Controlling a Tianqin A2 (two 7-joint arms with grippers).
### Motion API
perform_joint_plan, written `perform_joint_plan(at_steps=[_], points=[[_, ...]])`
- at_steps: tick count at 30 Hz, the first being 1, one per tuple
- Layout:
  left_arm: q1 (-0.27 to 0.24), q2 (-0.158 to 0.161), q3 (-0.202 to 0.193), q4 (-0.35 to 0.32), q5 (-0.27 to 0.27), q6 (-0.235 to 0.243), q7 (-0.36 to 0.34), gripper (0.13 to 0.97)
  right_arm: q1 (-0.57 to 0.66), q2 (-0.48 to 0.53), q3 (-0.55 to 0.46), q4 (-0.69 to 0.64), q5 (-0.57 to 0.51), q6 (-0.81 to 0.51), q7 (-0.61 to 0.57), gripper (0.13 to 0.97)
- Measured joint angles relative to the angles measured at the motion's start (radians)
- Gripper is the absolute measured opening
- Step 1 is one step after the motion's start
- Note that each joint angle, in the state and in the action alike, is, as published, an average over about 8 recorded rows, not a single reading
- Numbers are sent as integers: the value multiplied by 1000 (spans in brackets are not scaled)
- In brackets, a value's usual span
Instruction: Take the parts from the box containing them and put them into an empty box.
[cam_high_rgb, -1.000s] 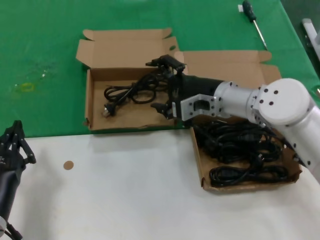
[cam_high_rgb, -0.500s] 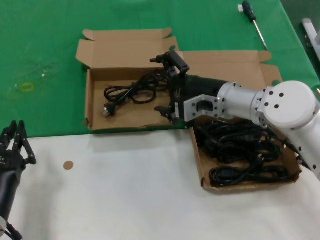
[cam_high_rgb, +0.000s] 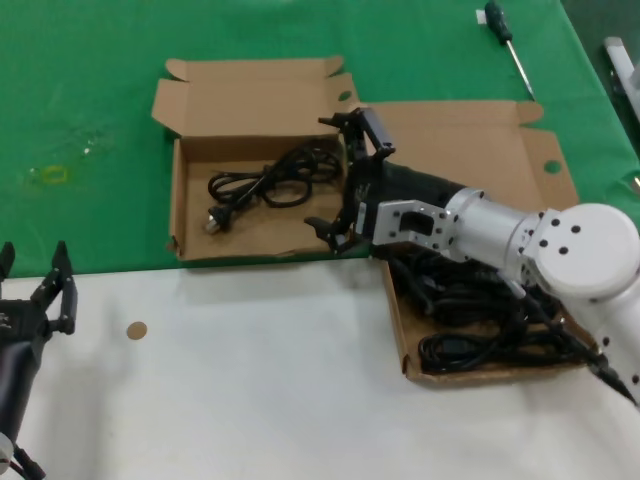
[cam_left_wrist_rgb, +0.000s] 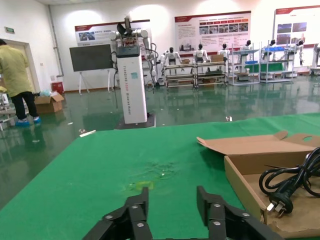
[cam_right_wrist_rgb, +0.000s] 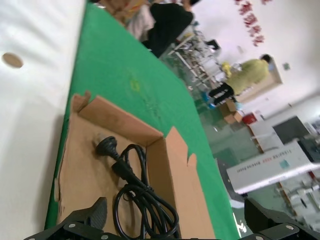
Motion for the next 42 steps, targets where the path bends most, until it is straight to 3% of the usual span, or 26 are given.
perform_joint_plan(at_steps=[5,9,17,26,35,42], points=[[0,0,0,0,0,0,0,404,-54,-3,31,36,25,39,46,966],[0,0,0,0,0,0,0,404,-98,-5,56,64,44,70,83,966],[0,0,0,0,0,0,0,625,-183,-10,106,121,83,132,155,966],[0,0,0,0,0,0,0,811,-280,-15,161,184,127,201,236,966],[0,0,0,0,0,0,0,924,-378,-20,217,249,172,271,318,966],[0,0,0,0,0,0,1,940,-453,-23,260,298,205,325,382,966]])
